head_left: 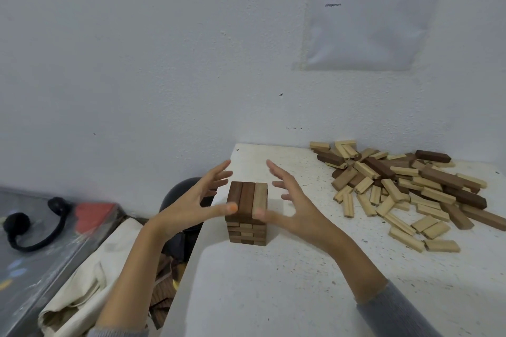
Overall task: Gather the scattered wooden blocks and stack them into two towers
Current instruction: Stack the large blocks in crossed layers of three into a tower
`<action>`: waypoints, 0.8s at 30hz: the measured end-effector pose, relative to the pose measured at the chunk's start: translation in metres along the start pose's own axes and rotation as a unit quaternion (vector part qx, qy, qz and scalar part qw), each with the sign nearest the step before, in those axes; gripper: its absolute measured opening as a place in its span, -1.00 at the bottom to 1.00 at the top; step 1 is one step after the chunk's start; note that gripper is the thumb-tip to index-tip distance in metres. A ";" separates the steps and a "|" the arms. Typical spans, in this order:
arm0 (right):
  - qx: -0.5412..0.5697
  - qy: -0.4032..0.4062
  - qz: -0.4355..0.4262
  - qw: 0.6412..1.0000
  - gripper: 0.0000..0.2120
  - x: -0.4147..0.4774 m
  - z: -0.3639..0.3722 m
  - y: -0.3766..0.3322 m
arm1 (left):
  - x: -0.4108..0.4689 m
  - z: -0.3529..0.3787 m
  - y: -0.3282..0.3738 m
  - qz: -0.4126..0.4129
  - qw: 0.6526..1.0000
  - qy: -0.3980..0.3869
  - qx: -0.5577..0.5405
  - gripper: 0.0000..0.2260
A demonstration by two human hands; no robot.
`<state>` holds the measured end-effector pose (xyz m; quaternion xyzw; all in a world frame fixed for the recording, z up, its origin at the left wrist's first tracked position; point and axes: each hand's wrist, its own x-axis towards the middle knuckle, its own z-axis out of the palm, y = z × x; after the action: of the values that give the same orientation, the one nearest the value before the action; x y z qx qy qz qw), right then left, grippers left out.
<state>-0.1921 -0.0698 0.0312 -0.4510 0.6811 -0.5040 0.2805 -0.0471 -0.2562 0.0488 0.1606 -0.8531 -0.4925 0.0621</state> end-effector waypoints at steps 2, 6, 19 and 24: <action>0.083 0.024 0.019 0.996 -0.36 -0.006 0.000 -0.001 | 0.005 0.001 0.005 -0.050 0.993 0.051 -0.089 -0.38; 0.184 0.167 0.070 0.966 -0.61 -0.009 0.018 0.004 | -0.001 0.020 0.010 -0.057 0.964 0.182 -0.188 -0.36; 0.299 0.182 0.145 0.926 -0.04 0.019 0.088 0.006 | -0.005 0.082 0.026 -0.110 0.885 0.240 -0.384 -0.64; 0.318 0.189 0.141 0.918 -0.03 0.021 0.092 0.003 | -0.005 0.083 0.026 -0.124 0.883 0.243 -0.382 -0.52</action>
<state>-0.1251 -0.1287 -0.0007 -0.1334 0.5821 -0.7249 0.3433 -0.0699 -0.1739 0.0294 0.3438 -0.5305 -0.7292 0.2619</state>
